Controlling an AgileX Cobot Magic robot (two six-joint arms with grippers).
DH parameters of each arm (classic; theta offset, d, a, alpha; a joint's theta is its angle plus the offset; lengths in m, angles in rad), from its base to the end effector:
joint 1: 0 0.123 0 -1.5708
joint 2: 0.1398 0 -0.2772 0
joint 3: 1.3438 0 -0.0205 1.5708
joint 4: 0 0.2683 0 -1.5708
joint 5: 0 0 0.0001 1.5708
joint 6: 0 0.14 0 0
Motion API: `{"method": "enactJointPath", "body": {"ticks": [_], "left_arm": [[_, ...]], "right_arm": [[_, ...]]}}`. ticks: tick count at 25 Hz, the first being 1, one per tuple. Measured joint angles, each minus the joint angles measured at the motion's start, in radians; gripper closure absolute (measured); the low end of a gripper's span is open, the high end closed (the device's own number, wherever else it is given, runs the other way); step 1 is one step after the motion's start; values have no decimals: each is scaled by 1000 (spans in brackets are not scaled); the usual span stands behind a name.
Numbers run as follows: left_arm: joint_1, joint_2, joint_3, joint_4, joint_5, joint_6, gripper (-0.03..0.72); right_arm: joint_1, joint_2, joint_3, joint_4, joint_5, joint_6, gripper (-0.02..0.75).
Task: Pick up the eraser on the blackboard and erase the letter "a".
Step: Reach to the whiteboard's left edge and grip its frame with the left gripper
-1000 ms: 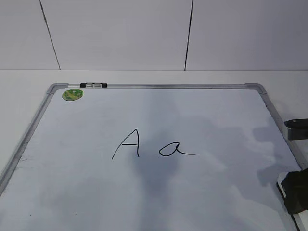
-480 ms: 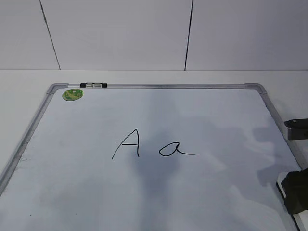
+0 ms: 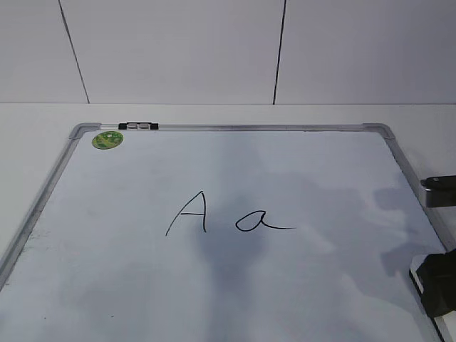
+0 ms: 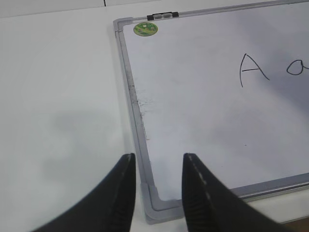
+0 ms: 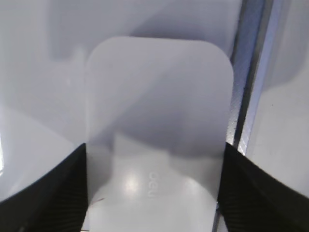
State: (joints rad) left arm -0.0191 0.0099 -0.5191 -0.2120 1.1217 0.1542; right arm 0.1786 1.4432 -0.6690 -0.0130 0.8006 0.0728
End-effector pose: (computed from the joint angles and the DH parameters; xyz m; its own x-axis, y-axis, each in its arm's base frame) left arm 0.0553 -0.0276 0.2640 -0.4815 0.0691 -0.8737 0.2133 0.9761 -0.0404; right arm 0.2318 0.0405 0.1063 -0.9900 -0.1140 -0.0836 -0.1140 0.9935 -0.0040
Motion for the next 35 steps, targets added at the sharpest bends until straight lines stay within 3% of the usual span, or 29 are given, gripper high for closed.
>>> {"method": "enactJointPath", "body": {"ticks": [35], "left_arm": [[0,0,0,-12,0,0,443]], "right_arm": [[0,-82,0,-6,0,0,155]]}}
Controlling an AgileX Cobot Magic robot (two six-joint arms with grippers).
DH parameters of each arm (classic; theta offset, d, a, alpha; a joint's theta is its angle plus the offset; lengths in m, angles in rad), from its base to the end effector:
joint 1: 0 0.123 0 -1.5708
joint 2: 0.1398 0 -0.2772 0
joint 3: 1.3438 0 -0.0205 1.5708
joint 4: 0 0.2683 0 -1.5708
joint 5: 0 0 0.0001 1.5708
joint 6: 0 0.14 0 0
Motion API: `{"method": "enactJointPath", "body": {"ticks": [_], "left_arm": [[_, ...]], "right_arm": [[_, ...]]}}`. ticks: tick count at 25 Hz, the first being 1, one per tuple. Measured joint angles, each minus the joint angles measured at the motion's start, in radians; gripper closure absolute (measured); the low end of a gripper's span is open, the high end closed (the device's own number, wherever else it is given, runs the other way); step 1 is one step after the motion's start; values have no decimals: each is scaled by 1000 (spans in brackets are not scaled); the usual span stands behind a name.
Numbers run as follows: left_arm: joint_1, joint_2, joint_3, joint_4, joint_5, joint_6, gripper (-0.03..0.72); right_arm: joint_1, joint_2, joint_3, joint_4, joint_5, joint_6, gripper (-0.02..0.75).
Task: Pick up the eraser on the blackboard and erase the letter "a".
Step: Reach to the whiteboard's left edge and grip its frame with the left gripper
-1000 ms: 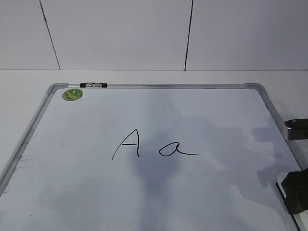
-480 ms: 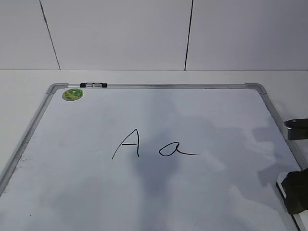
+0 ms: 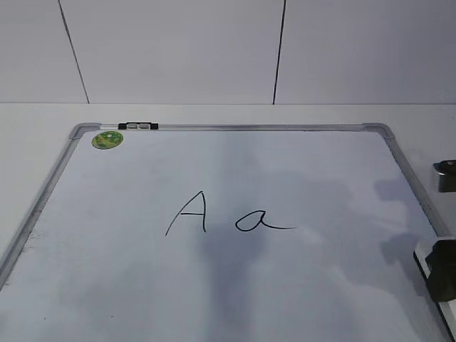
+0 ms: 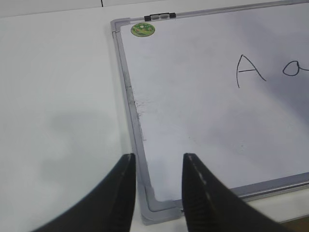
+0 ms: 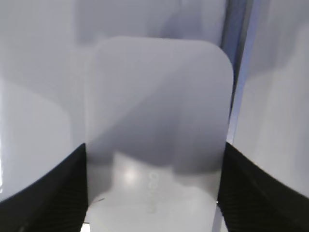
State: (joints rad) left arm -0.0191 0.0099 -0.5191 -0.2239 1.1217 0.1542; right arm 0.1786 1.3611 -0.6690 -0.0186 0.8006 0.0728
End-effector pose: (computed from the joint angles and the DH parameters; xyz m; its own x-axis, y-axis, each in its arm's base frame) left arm 0.0551 -0.0291 0.2643 -0.4813 0.0637 -0.8743 0.2198 0.9743 -0.0500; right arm 0.2325 0.0401 0.1257 -0.9794 -0.1160 -0.1651 -0.1171 0.9931 -0.0033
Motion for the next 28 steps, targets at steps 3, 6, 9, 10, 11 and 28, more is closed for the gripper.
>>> {"method": "enactJointPath", "body": {"ticks": [3,6,9,10,11,28], "left_arm": [[0,0,0,-8,0,0,444],[0,0,0,-31,0,0,444],[0,0,0,-66,-5,0,443],[0,4,0,-75,-18,0,443],[0,9,0,-81,-27,0,443],[0,713,-73,-150,-188,0,411]], "right_arm": [[0,-41,0,0,13,0,155],[0,-81,0,0,37,0,155],[0,-123,0,0,61,0,155],[0,-139,0,0,69,0,155],[0,-151,0,2,75,0,155],[0,-226,0,37,91,0,155]]}}
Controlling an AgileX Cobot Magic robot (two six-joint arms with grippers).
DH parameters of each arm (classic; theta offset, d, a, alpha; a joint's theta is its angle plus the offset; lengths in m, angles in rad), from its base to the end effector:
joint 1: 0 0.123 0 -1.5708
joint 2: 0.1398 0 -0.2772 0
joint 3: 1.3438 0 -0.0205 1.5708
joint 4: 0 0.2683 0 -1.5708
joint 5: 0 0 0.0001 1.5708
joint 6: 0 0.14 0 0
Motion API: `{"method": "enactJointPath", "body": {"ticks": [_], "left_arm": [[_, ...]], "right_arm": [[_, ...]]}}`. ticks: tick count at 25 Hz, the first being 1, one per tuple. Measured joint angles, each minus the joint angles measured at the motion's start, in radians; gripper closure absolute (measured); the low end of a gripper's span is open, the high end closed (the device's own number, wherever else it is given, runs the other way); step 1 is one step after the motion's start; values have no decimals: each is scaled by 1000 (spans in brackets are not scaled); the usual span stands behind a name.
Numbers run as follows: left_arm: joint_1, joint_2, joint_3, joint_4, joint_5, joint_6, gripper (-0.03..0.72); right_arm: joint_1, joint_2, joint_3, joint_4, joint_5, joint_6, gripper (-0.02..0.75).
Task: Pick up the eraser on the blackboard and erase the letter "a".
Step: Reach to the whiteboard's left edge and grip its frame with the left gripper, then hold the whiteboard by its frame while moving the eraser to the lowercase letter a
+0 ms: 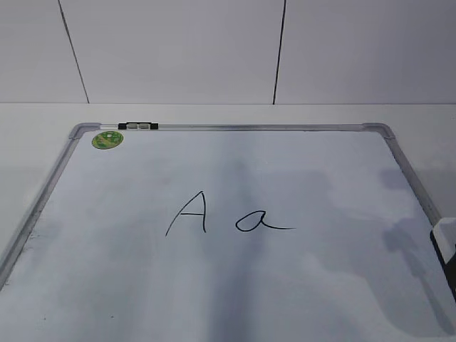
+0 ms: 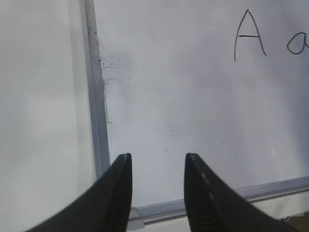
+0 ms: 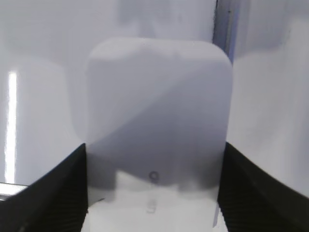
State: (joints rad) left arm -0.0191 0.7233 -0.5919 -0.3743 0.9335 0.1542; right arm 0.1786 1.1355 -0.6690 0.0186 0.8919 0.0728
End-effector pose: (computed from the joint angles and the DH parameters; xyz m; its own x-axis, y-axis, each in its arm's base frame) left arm 0.1664 -0.0443 0.2339 -0.8213 -0.0563 -0.5677 0.1293 0.9508 -0.2814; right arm 0.2135 0.0406 0.1741 -0.9522 -0.0862 -0.2930 -0.1019 0.9940 0.0387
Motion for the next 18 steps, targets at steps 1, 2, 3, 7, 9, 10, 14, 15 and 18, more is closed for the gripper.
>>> {"method": "enactJointPath", "body": {"ticks": [1,2,3,7,9,10,14,15,18], "left_arm": [[0,44,-12,0,-15,0,411],[0,94,-29,3,-29,0,411],[0,144,-48,8,-43,0,411],[0,330,-130,56,-67,0,404],[0,412,-172,72,-72,0,396],[0,454,-195,77,-73,0,394],[0,608,-275,85,-92,0,389],[0,646,-291,91,-94,0,389],[0,747,-347,113,-96,0,388]], "right_arm": [[0,0,0,0,0,0,155],[0,0,0,0,0,0,155],[0,0,0,2,0,0,155],[0,0,0,2,0,0,155],[0,0,0,2,0,0,155],[0,0,0,2,0,0,155],[0,0,0,2,0,0,155],[0,0,0,2,0,0,155],[0,0,0,2,0,0,155]]}}
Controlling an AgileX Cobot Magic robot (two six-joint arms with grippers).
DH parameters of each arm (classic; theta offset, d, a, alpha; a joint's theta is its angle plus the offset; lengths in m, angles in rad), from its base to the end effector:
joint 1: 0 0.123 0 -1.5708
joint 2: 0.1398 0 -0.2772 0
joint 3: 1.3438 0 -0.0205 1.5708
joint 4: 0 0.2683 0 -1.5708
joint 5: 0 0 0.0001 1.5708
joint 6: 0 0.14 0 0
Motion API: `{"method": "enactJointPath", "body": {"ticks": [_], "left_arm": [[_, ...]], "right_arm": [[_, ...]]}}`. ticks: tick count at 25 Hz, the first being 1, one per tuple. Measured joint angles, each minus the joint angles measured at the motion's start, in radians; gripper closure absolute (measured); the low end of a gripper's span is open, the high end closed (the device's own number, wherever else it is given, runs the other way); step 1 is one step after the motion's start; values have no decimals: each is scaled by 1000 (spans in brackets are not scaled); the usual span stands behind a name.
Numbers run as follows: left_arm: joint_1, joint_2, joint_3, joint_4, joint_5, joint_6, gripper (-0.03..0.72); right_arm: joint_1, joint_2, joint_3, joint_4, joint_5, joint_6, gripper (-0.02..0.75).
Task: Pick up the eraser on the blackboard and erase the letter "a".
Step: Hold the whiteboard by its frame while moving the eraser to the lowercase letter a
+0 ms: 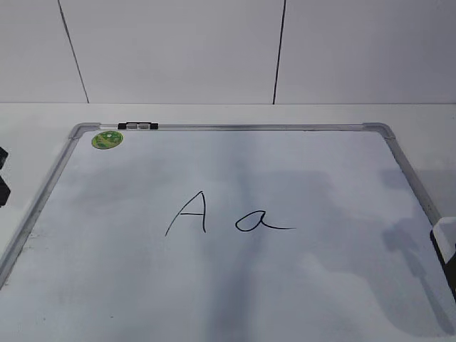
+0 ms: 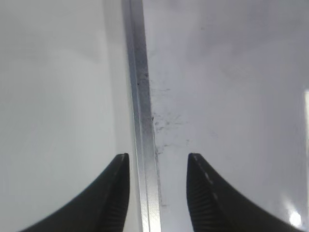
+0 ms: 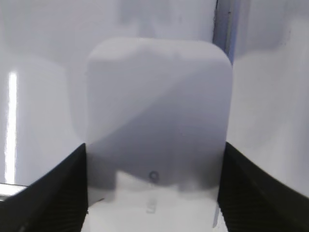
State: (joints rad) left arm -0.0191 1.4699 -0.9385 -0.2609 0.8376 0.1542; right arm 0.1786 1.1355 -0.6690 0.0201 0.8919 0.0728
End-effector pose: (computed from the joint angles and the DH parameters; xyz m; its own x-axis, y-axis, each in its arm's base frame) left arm 0.3026 -0.0326 0.1722 -0.9548 -0.0040 -0.2972 0.0549 0.9803 -0.1895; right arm 0.2135 0.0408 0.1741 -0.9523 -0.0852 -0.2929 -0.1013 0.9940 0.0401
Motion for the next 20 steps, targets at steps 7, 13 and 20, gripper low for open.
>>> {"method": "enactJointPath", "body": {"ticks": [7,13,20], "left_arm": [[0,203,-118,12,56,4,387],[0,303,-169,12,54,23,387],[0,365,-173,12,28,25,419]], "right_arm": [[0,0,0,0,0,0,155],[0,0,0,0,0,0,155],[0,0,0,0,-2,0,155]]}}
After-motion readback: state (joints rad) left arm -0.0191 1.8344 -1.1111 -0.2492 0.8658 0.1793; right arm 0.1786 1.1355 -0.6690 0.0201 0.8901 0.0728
